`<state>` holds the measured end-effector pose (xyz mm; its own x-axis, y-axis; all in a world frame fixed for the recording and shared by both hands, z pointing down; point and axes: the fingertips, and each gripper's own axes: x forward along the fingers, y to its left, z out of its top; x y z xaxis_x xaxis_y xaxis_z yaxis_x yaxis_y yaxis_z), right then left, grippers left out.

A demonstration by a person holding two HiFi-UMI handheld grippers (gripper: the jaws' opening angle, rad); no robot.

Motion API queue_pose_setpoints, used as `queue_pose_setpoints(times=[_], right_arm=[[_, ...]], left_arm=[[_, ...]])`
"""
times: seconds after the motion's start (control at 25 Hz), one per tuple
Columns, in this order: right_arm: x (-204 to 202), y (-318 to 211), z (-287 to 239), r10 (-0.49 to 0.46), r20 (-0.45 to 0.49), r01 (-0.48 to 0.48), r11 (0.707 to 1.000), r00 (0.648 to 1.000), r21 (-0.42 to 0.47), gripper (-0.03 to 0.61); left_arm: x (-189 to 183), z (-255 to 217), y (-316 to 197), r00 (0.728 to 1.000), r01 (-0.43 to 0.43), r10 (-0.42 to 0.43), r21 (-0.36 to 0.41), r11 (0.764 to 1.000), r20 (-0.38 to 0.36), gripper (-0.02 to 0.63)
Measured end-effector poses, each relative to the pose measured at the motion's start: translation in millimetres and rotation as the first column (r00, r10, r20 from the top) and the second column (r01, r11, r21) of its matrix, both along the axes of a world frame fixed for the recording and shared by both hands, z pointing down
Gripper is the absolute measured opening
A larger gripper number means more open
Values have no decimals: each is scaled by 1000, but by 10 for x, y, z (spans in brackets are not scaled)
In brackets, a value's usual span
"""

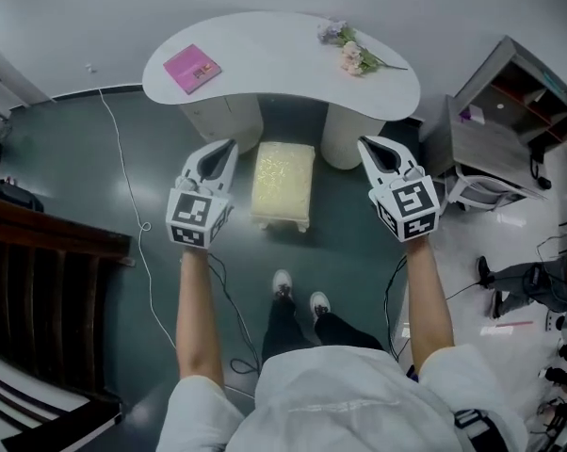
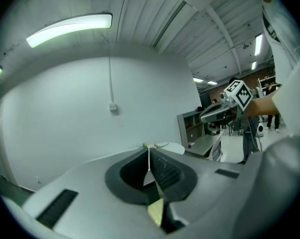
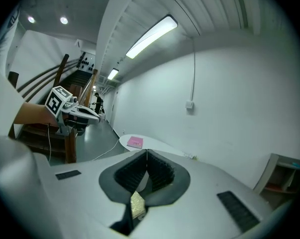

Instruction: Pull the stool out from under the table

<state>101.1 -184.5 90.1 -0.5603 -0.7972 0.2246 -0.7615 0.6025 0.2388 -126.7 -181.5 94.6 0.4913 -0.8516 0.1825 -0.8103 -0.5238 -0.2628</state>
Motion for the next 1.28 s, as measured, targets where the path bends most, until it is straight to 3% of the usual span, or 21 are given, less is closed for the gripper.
queue_pose_setpoints(times=[0.32,0.52,0.76,1.08,1.28], right_arm=[[139,676,-706,-58,-52,62,995,997,75,17],[226,1029,-1009,-69,-26,71,990,997,124,17],[166,1359,-1183,-116,-39,120,981,993,152,17],[194,1461,-1186,-106,-38,111,982,994,154,15],[212,1509,-1181,-94,-39,99,983,995,154,15]], left_arm=[[427,-760,693,998,-24,19,80,997,60,21],[591,-1111,1136,998,-16,7,147,989,65,21],[477,-1217,1416,998,54,-57,143,988,18,21],[533,-1266,1583,996,46,-58,164,985,73,21],[522,-1270,1590,996,56,-66,156,986,60,21]])
